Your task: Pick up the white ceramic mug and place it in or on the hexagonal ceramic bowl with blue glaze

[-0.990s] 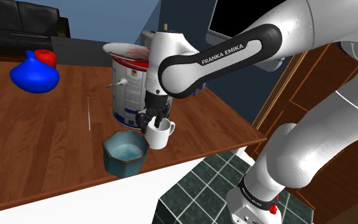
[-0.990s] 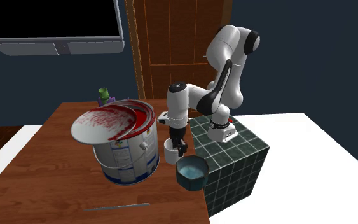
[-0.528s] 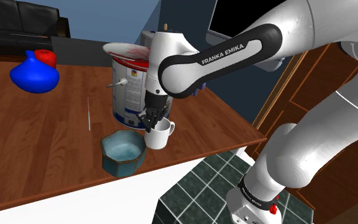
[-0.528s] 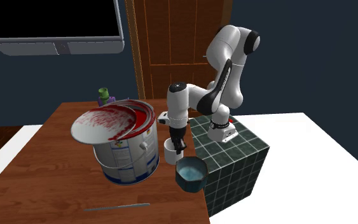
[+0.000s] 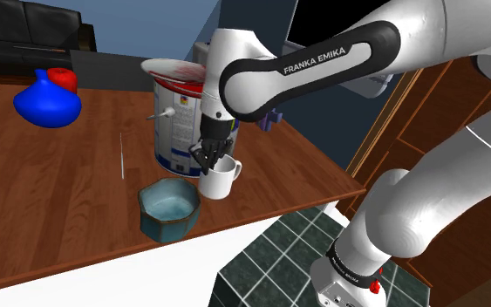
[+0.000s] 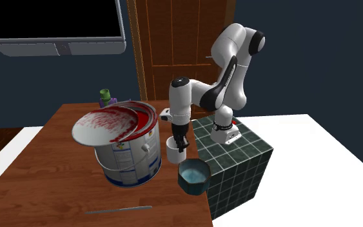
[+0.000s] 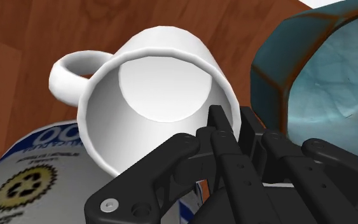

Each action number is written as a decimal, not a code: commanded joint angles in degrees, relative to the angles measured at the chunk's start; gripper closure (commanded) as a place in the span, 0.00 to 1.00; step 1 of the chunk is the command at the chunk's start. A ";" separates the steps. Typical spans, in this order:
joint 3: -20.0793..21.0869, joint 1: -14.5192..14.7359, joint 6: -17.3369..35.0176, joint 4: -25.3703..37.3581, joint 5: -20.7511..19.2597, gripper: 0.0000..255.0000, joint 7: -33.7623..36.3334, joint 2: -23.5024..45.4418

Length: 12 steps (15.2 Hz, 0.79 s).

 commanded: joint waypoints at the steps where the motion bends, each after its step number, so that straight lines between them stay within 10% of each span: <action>1: -0.12 0.02 -1.70 1.06 0.04 1.00 0.01 -0.65; 12: -1.03 -0.02 -10.75 6.96 0.13 1.00 -0.20 -3.85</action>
